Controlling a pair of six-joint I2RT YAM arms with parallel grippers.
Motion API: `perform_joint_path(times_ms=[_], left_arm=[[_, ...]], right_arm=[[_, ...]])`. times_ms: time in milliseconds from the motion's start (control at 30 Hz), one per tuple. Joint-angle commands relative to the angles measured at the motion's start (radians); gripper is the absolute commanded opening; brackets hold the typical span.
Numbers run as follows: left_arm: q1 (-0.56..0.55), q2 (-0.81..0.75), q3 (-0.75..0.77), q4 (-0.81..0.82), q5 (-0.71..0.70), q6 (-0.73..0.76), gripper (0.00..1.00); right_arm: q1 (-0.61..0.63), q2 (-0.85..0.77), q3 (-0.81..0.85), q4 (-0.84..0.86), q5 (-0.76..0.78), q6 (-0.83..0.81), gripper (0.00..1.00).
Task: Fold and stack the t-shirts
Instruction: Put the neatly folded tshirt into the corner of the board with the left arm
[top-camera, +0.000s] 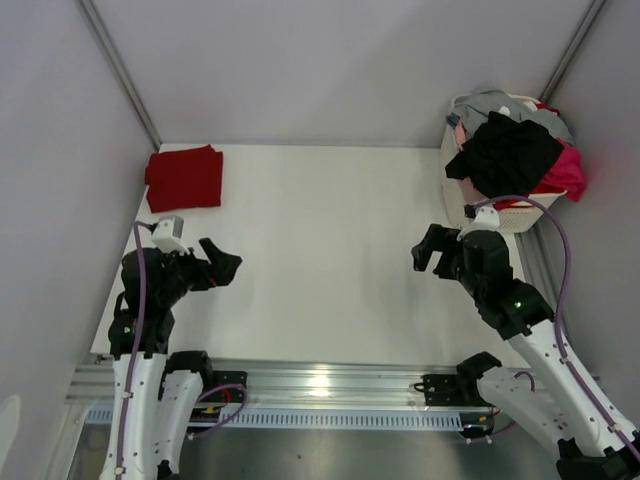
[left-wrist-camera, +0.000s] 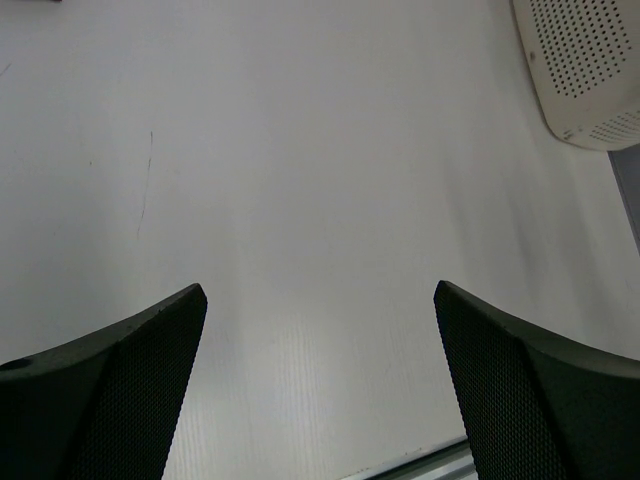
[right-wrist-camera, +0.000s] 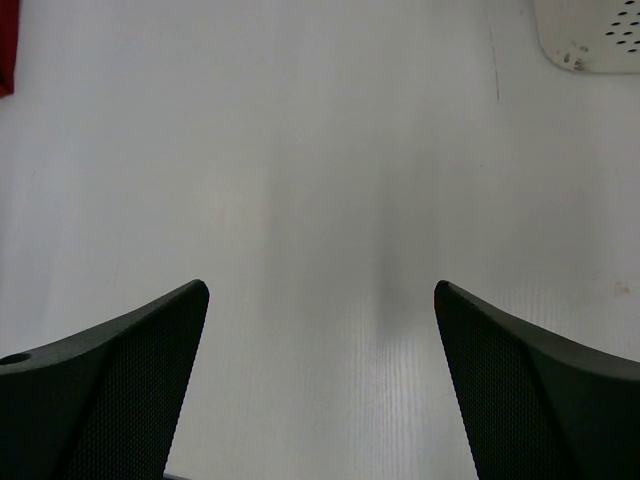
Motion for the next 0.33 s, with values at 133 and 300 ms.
perform_joint_path(times_ms=[133,300], left_arm=[[-0.008,0.009,0.015,0.042,0.021,0.05,0.99],[-0.006,0.011,0.019,0.043,0.035,0.058,0.99]], right_arm=[[0.004,0.002,-0.008,0.053,0.021,0.011,0.99],[0.004,0.016,0.008,0.067,0.009,0.005,1.0]])
